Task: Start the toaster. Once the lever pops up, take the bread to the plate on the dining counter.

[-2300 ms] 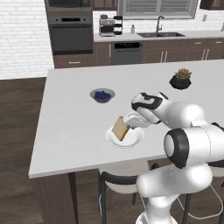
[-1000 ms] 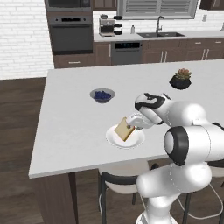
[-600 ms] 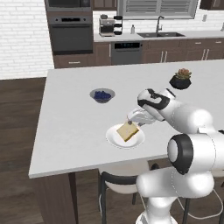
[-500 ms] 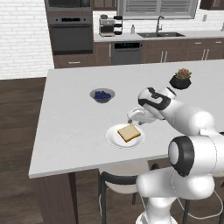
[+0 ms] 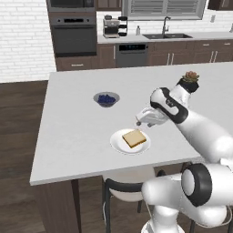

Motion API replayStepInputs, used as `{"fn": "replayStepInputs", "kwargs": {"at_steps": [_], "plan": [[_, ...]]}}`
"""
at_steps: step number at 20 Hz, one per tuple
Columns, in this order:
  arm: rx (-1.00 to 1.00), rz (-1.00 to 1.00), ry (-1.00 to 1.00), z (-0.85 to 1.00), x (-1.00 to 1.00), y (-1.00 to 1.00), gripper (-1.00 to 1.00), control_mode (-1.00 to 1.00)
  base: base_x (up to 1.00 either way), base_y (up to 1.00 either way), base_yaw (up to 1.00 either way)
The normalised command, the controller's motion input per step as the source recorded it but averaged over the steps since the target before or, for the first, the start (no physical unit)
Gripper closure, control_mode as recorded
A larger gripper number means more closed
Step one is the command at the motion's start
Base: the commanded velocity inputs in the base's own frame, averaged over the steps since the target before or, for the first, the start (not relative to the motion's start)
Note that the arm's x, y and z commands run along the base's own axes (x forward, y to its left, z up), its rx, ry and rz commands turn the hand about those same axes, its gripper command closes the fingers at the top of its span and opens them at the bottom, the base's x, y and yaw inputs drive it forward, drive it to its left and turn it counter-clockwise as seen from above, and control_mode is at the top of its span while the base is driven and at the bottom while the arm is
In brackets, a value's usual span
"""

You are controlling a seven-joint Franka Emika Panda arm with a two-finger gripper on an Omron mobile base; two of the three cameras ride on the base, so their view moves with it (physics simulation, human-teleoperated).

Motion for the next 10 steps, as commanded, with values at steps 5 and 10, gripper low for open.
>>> {"fn": "replayStepInputs", "kwargs": {"at_steps": [5, 10], "plan": [[-0.18, 0.0, -0.23, 0.03, -1.0, 0.29, -1.0, -1.0, 0.0, 0.0, 0.0], [-0.18, -0.04, -0.18, 0.2, -1.0, 0.04, -1.0, -1.0, 0.0, 0.0, 0.0]]}}
